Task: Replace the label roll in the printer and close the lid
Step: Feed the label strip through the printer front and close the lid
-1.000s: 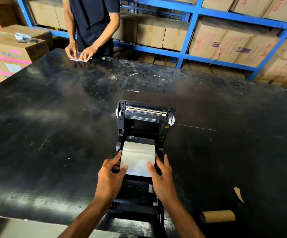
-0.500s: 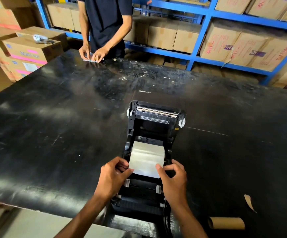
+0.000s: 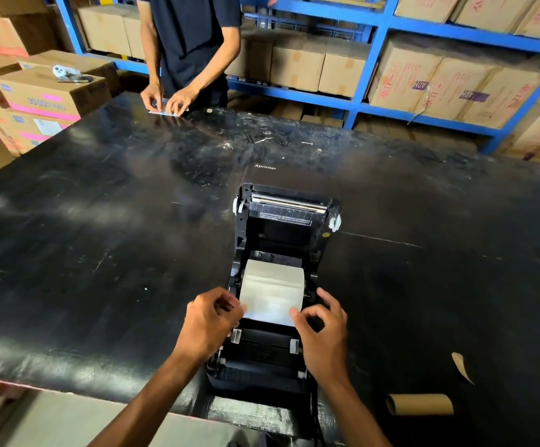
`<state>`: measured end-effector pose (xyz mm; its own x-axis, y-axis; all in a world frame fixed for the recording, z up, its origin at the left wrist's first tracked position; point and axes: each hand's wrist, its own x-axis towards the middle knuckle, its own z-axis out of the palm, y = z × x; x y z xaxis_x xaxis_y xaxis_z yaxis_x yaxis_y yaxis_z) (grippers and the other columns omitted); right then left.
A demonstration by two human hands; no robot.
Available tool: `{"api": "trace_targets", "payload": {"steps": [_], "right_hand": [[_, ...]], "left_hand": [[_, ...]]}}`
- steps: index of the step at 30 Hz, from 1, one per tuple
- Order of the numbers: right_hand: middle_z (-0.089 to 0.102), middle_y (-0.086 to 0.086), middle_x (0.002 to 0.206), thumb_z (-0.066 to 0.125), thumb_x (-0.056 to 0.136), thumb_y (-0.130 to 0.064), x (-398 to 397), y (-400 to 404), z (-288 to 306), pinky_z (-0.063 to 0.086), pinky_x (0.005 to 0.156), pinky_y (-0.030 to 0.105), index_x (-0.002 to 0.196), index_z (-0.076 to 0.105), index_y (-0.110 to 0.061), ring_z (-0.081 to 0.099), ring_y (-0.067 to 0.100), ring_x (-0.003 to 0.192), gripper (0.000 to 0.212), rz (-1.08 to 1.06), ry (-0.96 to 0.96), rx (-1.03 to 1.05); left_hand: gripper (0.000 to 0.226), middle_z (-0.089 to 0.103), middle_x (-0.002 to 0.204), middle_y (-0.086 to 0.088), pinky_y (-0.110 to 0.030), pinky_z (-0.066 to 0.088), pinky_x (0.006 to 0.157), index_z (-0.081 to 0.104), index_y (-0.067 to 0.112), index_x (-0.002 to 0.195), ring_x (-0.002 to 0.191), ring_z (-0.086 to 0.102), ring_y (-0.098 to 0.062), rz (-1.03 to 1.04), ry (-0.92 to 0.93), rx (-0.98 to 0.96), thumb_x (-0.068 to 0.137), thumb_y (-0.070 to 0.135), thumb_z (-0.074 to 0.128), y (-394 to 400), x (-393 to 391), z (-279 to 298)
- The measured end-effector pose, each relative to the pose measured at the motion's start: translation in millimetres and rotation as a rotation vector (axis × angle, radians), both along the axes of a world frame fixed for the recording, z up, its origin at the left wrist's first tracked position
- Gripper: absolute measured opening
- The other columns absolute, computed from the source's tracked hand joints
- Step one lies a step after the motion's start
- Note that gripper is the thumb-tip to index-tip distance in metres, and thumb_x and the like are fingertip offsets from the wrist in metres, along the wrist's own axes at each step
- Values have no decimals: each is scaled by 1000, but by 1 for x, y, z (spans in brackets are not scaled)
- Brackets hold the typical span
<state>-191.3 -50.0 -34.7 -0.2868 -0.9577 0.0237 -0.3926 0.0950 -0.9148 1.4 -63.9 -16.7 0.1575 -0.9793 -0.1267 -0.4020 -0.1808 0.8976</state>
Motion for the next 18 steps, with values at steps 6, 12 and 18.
{"api": "trace_targets", "payload": {"steps": [6,12,18], "right_hand": [[40,-12,142,75,76,-29,-10,6,-3,19,113,52,62,63,-21,25,10,134,20,111,67,88],[33,-10,149,73,77,-30,-7,11,-5,15,113,45,66,68,-24,19,11,138,14,118,158,87],[28,-4,154,69,82,-21,-7,15,-4,13,115,47,70,68,-30,14,16,143,14,133,159,136]], "left_hand": [[13,69,57,-2,-20,49,47,68,11,72,52,61,-12,-91,136,100,81,14,77,3,9,-10],[21,71,68,-8,-13,49,53,63,17,84,51,55,-2,-122,22,-47,79,2,77,3,10,-14],[19,72,68,-7,-32,49,54,61,11,82,52,49,-9,-183,-64,-90,78,4,78,7,13,-16]]}}
